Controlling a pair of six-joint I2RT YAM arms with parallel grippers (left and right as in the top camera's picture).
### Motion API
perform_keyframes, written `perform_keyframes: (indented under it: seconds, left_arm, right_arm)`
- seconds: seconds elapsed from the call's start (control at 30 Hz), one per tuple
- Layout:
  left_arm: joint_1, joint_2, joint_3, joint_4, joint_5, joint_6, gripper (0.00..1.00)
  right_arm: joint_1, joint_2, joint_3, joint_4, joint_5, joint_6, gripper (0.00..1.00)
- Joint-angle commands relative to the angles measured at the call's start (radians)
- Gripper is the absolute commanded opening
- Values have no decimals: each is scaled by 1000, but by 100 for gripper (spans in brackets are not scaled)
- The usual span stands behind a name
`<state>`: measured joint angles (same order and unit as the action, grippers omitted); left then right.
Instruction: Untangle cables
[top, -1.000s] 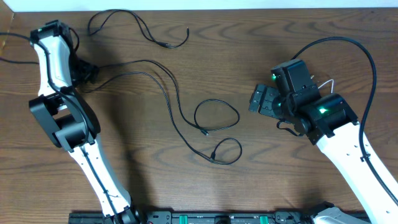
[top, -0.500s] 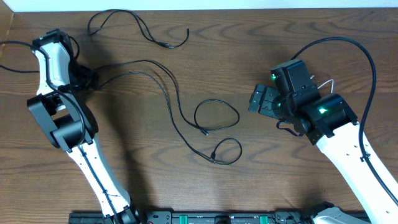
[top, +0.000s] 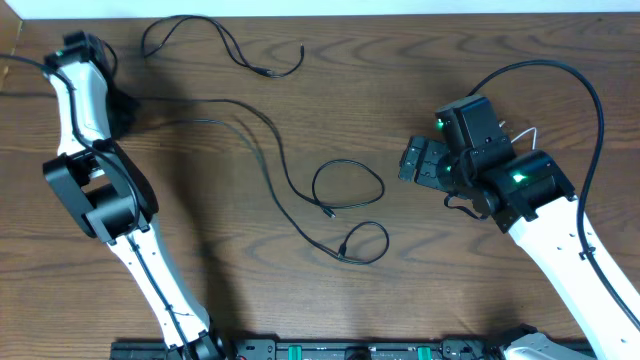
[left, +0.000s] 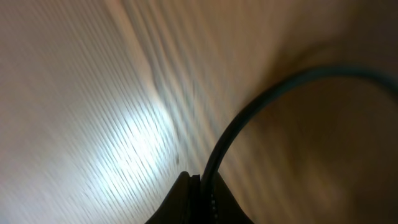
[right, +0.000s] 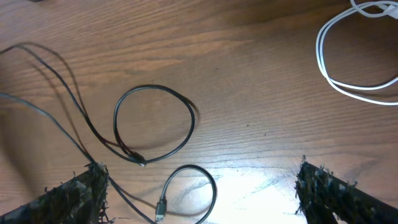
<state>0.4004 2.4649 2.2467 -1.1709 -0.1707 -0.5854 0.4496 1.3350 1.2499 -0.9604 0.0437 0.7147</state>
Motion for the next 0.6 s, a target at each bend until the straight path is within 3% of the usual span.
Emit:
perform_keyframes:
  seconds: [0.0,0.23,0.3,0.37,0.43,0.57]
  left_arm:
    - [31,-112,159,33,-138,34,8]
    - [209,-247,210,150,-168,-16,8]
    - [265,-254,210,153,-154,-11,26]
    - [311,-243,198,158,-77,52,67]
    - [331,-231,178,165,9,89,90]
    - [338,-222,92,175,66,95,93]
  right_arm:
    - [4,7,4,0,1,-13,95]
    - [4,7,5,-5,1,-26,95]
    - [4,7,5,3,2,-25,95]
    - [4,7,5,21,2,-25,95]
    - [4,7,4,34,2,-25,95]
    - [4,7,5,33,-1,-25,95]
